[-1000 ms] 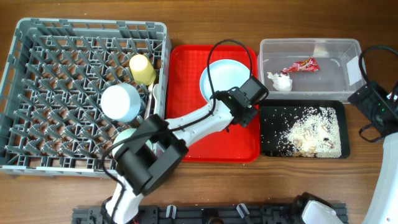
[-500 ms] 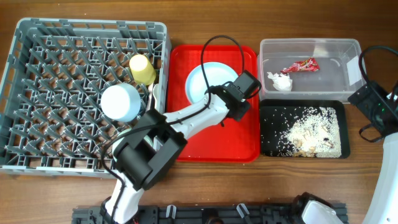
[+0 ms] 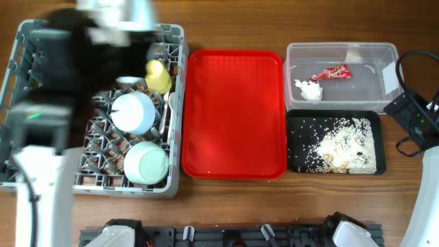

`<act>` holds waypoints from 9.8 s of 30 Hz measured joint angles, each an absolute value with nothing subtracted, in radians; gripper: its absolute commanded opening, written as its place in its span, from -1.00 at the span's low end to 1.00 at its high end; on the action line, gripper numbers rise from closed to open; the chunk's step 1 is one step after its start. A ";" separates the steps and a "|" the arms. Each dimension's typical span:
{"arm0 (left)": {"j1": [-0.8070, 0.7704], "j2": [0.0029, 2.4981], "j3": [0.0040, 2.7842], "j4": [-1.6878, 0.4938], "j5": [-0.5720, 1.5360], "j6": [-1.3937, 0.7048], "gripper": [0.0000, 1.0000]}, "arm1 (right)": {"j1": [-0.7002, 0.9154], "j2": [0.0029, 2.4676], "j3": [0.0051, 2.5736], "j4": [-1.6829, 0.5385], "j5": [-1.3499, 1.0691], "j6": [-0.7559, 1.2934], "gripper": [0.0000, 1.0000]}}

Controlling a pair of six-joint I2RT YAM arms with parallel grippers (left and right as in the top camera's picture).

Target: Sort waste into correct bins and load items into the dishwasher rack

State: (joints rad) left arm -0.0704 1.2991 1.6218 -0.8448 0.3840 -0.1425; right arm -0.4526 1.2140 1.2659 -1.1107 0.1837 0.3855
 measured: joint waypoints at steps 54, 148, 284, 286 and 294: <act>0.247 1.463 1.621 -1.118 0.682 0.067 0.99 | -0.453 1.214 1.266 -1.110 0.184 0.385 0.99; -0.045 1.459 1.621 -1.121 0.299 -0.051 1.00 | 0.109 0.019 0.032 0.133 -0.157 0.130 0.99; -0.035 0.013 0.007 -0.057 -0.130 -0.159 1.00 | 0.109 0.015 0.006 0.007 -0.165 0.133 0.99; -0.035 0.013 0.007 -0.057 -0.123 -0.101 1.00 | 0.109 0.015 0.006 0.007 -0.165 0.133 1.00; -0.035 0.013 0.007 -0.063 -0.072 0.052 1.00 | 0.109 0.015 0.006 0.007 -0.165 0.133 0.99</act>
